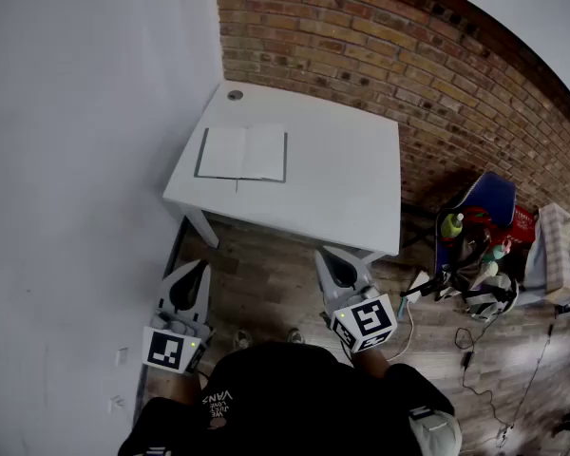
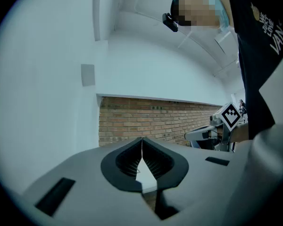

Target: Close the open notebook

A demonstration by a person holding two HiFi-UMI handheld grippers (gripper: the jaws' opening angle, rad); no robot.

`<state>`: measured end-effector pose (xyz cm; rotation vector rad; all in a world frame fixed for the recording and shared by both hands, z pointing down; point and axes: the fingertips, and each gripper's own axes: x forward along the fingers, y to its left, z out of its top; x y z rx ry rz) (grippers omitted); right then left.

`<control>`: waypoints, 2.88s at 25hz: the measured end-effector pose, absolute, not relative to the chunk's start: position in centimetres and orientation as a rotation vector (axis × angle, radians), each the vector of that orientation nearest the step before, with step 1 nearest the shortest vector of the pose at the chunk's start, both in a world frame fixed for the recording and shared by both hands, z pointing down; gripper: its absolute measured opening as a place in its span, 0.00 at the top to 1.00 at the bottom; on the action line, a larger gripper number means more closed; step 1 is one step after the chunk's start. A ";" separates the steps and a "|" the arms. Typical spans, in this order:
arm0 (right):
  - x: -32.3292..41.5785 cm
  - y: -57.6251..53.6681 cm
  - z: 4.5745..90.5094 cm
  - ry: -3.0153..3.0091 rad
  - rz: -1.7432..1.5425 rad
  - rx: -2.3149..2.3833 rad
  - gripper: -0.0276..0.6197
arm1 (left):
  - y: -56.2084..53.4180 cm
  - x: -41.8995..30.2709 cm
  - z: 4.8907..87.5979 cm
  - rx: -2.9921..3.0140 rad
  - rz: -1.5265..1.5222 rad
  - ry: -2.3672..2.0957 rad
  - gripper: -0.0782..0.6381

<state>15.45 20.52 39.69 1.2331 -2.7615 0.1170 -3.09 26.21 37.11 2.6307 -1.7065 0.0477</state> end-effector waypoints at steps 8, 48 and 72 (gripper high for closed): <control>14.4 20.5 39.1 -2.763 0.133 1.324 0.96 | 26.0 -4.6 37.0 2.668 0.045 -1.639 0.88; 10.6 10.5 41.0 -2.737 0.123 1.330 0.96 | 15.3 -8.4 39.0 2.653 -0.044 -1.575 0.88; 11.0 -2.8 43.3 -2.802 0.169 1.123 0.96 | 3.6 -7.9 42.6 2.546 0.018 -1.739 0.88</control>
